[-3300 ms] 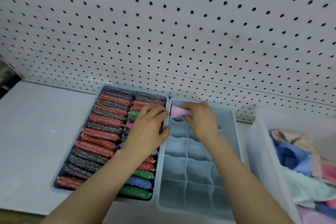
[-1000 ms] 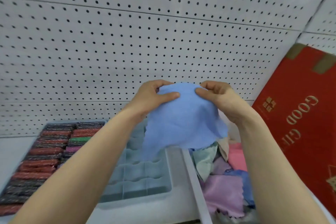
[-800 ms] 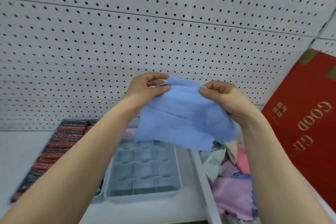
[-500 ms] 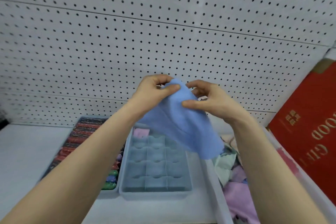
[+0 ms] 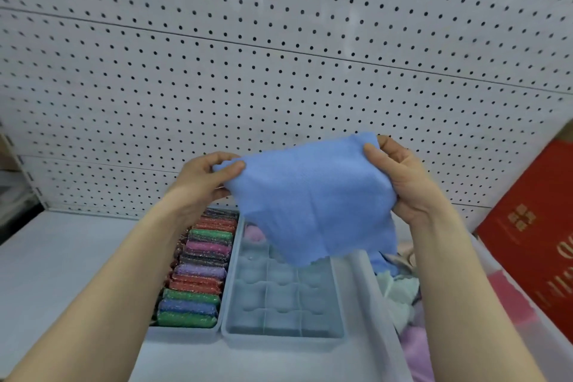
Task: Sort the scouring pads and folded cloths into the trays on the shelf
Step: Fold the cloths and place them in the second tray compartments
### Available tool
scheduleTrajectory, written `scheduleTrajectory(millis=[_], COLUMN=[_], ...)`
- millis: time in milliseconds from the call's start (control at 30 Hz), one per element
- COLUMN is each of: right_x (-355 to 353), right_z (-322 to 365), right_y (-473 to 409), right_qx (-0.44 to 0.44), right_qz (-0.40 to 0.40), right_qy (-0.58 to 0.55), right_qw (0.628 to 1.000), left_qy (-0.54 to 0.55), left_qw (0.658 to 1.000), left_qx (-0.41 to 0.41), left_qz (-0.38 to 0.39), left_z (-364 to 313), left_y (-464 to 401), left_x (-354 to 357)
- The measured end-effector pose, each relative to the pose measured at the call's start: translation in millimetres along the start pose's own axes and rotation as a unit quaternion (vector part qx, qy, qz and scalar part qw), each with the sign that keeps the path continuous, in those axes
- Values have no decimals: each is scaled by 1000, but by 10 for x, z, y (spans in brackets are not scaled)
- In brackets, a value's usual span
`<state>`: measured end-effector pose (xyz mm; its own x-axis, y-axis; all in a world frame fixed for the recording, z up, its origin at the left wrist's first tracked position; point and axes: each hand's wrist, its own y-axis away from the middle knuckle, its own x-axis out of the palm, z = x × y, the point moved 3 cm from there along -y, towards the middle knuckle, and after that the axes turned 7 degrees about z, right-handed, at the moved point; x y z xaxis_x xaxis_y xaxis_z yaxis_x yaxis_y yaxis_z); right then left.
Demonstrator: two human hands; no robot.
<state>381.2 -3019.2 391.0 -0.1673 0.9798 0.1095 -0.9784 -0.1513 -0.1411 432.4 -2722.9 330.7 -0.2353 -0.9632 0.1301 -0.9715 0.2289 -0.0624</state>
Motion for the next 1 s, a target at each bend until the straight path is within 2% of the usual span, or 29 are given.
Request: scheduleTrajectory(millis=[33,100,200,267,367,533,667,767,833,900,933,1000], right_x=[-4,2,2,56,293,658,679,626,560,521,513,497], right_z=[-14,-102,-351,-507,-599,-617,-596,-629,-620,-560,-522,-452], right_y=[3,-51,-212,-259,-260,-224,-180,-173,-171,-155,-145,-133], right_qx=[-1,-2,10,2,-29,-109,-98,-86,-94,-80,-72,-57], right_qz=[2,-19,-135,-170,-149,-113,-94,-91,-94,-79,-61,-22], right_qy=[-18,-19,111,127,159,221,224,248,240,201,170,111], right_qw=[1000,1000,985,977,976,963,965,961,962,973,981,992], left_qy=[41,52,-1,-11,-28,-45,-44,16,25,-26,-54,-74], left_qw=[999,997,991,987,987,992,995,999,997,991,991,992], left_qx=[-1,-16,-40,-27,11,76,53,28,50,73,48,-67], left_qz=[-11,-50,-128,-156,-155,-95,-71,-39,-58,-108,-114,-72], left_z=[7,57,210,256,182,28,4,-27,-26,9,50,132], left_y=[-8,-41,-74,-89,-121,-110,-123,-66,-9,-6,-26,-62], left_x=[-32,-80,-84,52,420,888,946,981,937,813,748,666])
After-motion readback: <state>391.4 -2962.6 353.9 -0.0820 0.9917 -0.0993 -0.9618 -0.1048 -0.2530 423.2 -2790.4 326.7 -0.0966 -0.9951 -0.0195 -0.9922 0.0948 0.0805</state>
